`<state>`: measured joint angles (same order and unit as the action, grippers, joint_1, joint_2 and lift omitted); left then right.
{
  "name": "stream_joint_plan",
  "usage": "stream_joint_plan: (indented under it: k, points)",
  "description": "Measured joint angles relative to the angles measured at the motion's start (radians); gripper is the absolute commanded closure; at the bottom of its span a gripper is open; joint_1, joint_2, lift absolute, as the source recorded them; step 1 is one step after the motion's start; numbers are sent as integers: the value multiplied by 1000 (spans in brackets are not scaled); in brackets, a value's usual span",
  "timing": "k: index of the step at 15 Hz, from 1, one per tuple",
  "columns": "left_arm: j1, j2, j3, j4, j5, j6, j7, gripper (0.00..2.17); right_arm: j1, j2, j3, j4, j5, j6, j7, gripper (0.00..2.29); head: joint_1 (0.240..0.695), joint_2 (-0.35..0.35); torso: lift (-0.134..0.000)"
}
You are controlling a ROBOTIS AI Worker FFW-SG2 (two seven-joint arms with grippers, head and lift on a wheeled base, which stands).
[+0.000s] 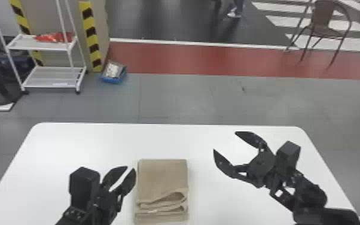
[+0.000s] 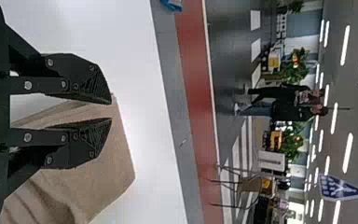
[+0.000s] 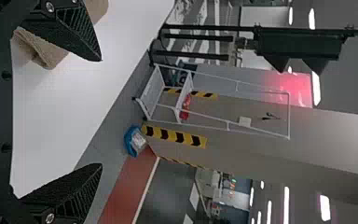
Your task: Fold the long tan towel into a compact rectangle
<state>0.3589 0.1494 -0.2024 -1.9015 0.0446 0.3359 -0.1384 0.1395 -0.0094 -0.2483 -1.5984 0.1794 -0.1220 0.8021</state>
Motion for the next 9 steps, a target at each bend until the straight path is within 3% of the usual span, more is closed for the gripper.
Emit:
stream_joint_plan:
  k: [3,9]
  points:
    - [4,0,43,-12,18,-154,102,70,112,8,-4,-115,-103,-64,-115,83,695,-86,0]
    - [9,-1,22,7,-5,-388,273,66,238,9,-11,-265,-199,-72,-236,87,695,-92,0]
